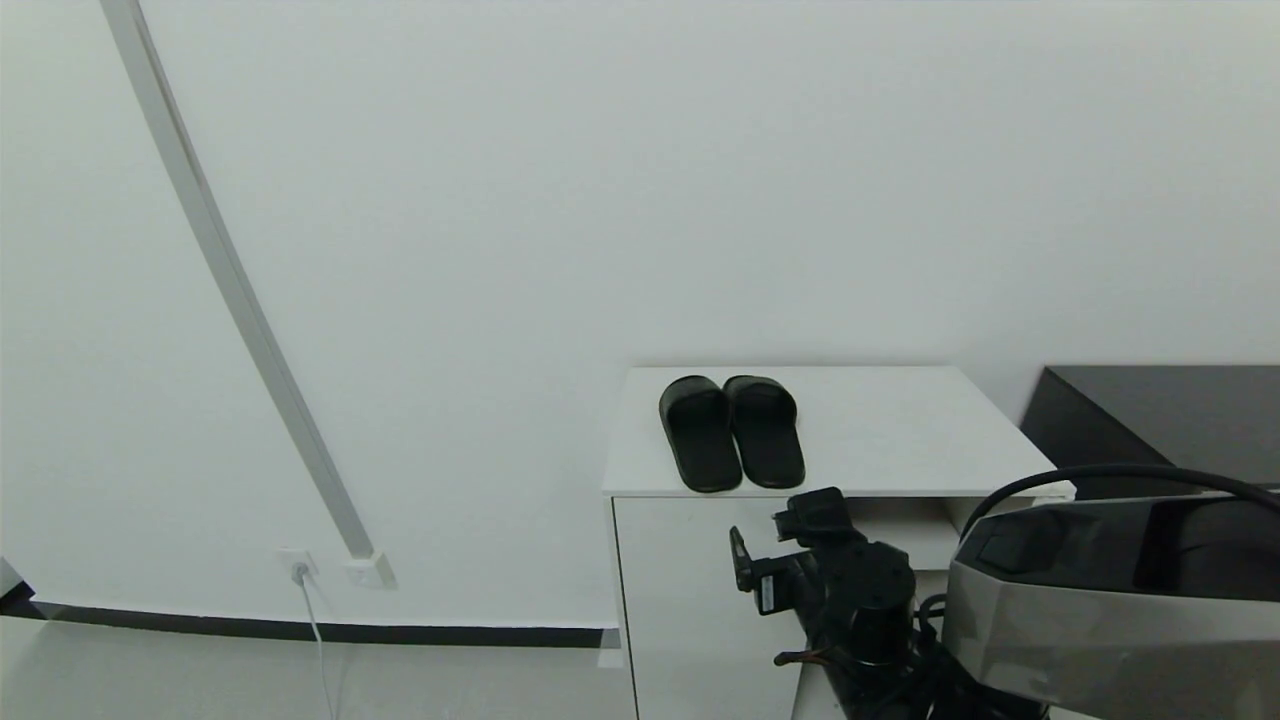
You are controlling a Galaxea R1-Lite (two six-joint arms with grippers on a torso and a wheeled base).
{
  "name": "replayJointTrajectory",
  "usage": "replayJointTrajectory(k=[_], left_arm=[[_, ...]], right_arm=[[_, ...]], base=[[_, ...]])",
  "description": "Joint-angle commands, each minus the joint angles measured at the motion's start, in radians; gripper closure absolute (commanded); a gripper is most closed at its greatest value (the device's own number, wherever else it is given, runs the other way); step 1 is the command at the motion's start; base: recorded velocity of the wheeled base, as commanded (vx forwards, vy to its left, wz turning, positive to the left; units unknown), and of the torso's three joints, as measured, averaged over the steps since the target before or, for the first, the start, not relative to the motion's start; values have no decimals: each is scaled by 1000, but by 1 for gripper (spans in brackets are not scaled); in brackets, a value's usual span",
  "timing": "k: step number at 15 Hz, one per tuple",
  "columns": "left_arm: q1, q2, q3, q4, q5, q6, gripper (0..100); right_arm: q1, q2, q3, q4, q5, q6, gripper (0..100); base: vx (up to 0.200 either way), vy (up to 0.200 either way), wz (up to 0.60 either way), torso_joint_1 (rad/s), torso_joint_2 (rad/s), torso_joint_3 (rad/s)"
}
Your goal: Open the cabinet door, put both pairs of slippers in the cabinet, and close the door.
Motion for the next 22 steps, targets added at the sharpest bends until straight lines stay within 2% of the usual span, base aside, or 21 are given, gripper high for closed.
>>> replayJointTrajectory(k=[1,3,6,8,11,14,18,22], left_arm=[[0,0,0,0,0,0,100],[0,0,0,0,0,0,100],[0,0,0,0,0,1,100],[0,0,0,0,-2,6,100],[0,0,2,0,0,6,100],[0,0,2,0,-2,6,100],[0,0,2,0,-2,4,100],[0,0,0,0,-3,6,100]], right_arm=[[1,-6,2,-1,2,1,0],[8,-9,1,-1,4,0,0],[1,-69,-27,24,61,-25,0],[-4,-113,-128,179,64,-19,0],[-36,-130,-392,516,64,70,0],[-55,-132,-465,625,53,77,0],[-64,-133,-455,628,53,78,0],[-65,-113,-447,638,54,80,0]], base=[[0,0,0,41,-76,-32],[0,0,0,0,0,0],[0,0,0,0,0,0],[0,0,0,0,0,0],[0,0,0,0,0,0],[0,0,0,0,0,0],[0,0,0,0,0,0],[200,0,0,-5,-2,1]])
